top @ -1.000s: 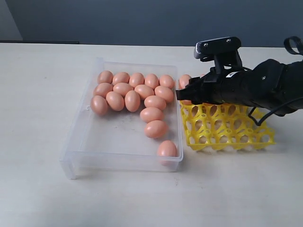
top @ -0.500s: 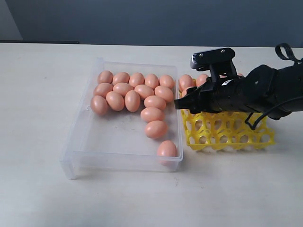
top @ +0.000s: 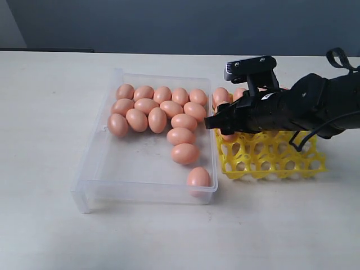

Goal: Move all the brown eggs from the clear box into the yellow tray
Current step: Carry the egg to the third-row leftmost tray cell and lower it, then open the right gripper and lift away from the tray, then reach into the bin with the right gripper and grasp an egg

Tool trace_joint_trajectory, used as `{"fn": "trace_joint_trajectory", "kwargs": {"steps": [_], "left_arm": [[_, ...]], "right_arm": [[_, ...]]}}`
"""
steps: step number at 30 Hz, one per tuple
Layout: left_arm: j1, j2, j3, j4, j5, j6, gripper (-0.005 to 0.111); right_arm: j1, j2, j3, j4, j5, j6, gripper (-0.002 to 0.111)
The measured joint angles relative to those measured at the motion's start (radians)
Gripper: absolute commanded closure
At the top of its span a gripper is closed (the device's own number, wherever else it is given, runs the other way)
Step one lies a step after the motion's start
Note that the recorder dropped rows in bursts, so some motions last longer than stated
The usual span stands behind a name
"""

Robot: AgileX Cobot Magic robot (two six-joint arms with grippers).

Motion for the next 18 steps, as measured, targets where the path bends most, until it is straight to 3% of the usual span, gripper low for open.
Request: {"fn": "trace_joint_trajectory", "kwargs": {"steps": [4, 12, 18], "left_arm": [[0.0, 0.0, 0.0, 0.0, 0.0, 0.0, 0.106], [0.0, 0.0, 0.0, 0.0, 0.0, 0.0, 0.106], [0.0, 0.0, 0.0, 0.0, 0.0, 0.0, 0.106]], "right_arm": [[0.0, -0.008, -0.065, 0.0, 0.074, 0.0, 0.047], [0.0, -0.003, -0.296, 0.0, 0.461, -0.043, 0.047], [0.0, 0.111, -0.428, -0.002, 0.563, -0.066, 0.047]]}}
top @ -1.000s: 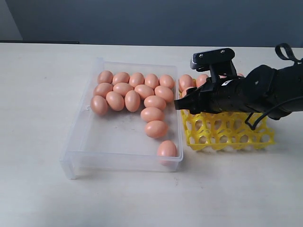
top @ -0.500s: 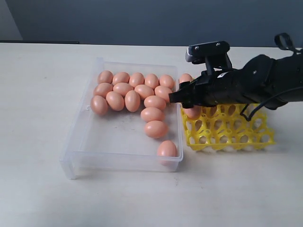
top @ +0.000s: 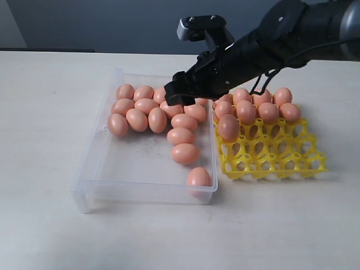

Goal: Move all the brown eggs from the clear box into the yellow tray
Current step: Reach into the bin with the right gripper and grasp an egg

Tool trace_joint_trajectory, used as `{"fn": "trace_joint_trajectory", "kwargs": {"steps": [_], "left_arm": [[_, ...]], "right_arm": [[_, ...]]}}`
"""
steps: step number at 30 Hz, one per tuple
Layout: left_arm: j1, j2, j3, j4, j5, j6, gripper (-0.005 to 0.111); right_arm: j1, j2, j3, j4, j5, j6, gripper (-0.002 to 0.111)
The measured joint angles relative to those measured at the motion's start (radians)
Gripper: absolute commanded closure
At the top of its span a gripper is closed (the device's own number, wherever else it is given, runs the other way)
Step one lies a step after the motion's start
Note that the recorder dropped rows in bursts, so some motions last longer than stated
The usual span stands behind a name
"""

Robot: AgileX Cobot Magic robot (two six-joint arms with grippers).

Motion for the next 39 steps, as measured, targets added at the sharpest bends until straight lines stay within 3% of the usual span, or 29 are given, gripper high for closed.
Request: {"fn": "trace_joint_trajectory", "kwargs": {"steps": [11, 27, 31, 36, 39], "left_arm": [[0.0, 0.0, 0.0, 0.0, 0.0, 0.0, 0.106], [0.0, 0.0, 0.0, 0.0, 0.0, 0.0, 0.106], [0.0, 0.0, 0.0, 0.0, 0.0, 0.0, 0.106], [0.0, 0.0, 0.0, 0.0, 0.0, 0.0, 0.106], [0.0, 0.0, 0.0, 0.0, 0.0, 0.0, 0.106]], "right_arm": [[0.0, 0.232, -0.144, -0.055, 0.118, -0.005, 0.047], [0.002, 0.299, -0.198, -0.141, 0.259, -0.008, 0.048], [0.002, 0.299, -0.198, -0.141, 0.252, -0.008, 0.06], [0.002, 0.302, -0.198, -0.148, 0.254, -0.008, 0.061], [0.002, 0.302, -0.198, -0.148, 0.254, 0.004, 0.084]]}}
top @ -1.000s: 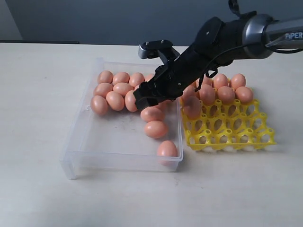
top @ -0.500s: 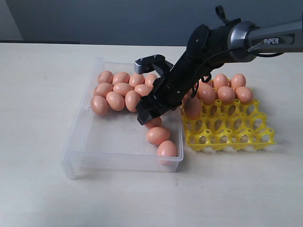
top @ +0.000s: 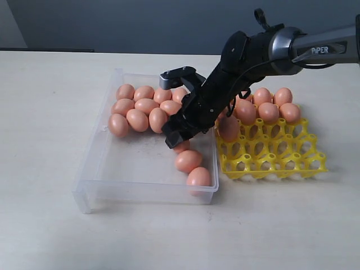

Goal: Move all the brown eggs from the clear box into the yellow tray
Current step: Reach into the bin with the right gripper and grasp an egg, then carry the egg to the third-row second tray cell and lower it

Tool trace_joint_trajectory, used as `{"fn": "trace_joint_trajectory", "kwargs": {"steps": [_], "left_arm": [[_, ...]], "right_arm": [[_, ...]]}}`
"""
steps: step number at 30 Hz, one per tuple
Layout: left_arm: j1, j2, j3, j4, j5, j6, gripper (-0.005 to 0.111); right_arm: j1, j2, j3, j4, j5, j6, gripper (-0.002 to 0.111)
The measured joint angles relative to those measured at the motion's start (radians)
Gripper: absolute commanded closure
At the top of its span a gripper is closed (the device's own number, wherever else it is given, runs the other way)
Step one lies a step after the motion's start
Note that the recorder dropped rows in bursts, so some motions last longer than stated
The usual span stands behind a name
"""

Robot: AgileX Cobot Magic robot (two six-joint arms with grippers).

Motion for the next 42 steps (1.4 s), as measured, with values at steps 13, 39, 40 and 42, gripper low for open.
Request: {"fn": "trace_joint_trajectory", "kwargs": {"steps": [13, 39, 40, 42], "left_arm": [[0.0, 0.0, 0.0, 0.0, 0.0, 0.0, 0.106], [0.0, 0.0, 0.0, 0.0, 0.0, 0.0, 0.106], [0.0, 0.0, 0.0, 0.0, 0.0, 0.0, 0.106], [0.0, 0.0, 0.0, 0.0, 0.0, 0.0, 0.106]], "right_arm": [[-0.002, -0.343, 0.209, 0.152, -0.396, 0.012, 0.108], [-0.002, -0.502, 0.74, 0.328, -1.002, 0.017, 0.103], [-0.002, -0.502, 0.74, 0.33, -1.002, 0.017, 0.1], [-0.002, -0.502, 0.741, 0.33, -1.002, 0.017, 0.088]]}}
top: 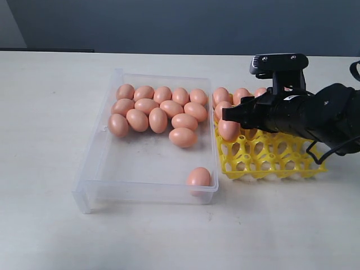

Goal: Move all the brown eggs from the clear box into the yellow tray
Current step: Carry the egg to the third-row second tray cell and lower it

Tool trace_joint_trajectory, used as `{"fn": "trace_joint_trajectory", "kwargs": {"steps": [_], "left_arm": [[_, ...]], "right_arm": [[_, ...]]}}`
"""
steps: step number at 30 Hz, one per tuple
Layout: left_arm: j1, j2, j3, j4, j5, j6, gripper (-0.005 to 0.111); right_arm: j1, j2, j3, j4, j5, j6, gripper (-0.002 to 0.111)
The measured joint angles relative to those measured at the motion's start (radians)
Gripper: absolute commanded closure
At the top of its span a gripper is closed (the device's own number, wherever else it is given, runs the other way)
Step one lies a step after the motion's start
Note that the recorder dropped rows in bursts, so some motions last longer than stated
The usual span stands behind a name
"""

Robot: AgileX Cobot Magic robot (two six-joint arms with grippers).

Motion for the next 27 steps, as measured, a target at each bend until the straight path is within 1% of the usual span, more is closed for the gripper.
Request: {"fn": "trace_joint_trajectory", "kwargs": {"steps": [2, 5, 7, 15, 17, 18, 21, 22, 27], "left_arm": [[0.0, 0.0, 0.0, 0.0, 0.0, 0.0, 0.106], [0.0, 0.0, 0.0, 0.0, 0.0, 0.0, 0.106], [0.0, 0.0, 0.0, 0.0, 0.0, 0.0, 0.106], [0.0, 0.0, 0.0, 0.0, 0.0, 0.0, 0.106], [0.0, 0.0, 0.0, 0.0, 0.0, 0.0, 0.106], [0.0, 0.0, 0.0, 0.0, 0.0, 0.0, 0.106], [0.0, 0.0, 0.0, 0.0, 0.0, 0.0, 0.106], [0.0, 0.0, 0.0, 0.0, 0.0, 0.0, 0.106], [0.0, 0.0, 0.0, 0.0, 0.0, 0.0, 0.106]], "right_arm": [[0.0, 0.0, 0.0, 0.002, 0.0, 0.0, 0.075], [0.0, 0.0, 0.0, 0.002, 0.0, 0.0, 0.064], [0.0, 0.0, 0.0, 0.002, -0.002, 0.0, 0.062], [0.0, 0.0, 0.0, 0.002, -0.021, 0.0, 0.062], [0.0, 0.0, 0.0, 0.002, -0.021, 0.0, 0.06], [0.0, 0.0, 0.0, 0.002, -0.021, -0.005, 0.056], [0.0, 0.0, 0.0, 0.002, -0.019, -0.031, 0.039], [0.0, 0.0, 0.0, 0.002, -0.019, -0.038, 0.038], [0.0, 0.0, 0.0, 0.002, -0.019, -0.047, 0.042]]}}
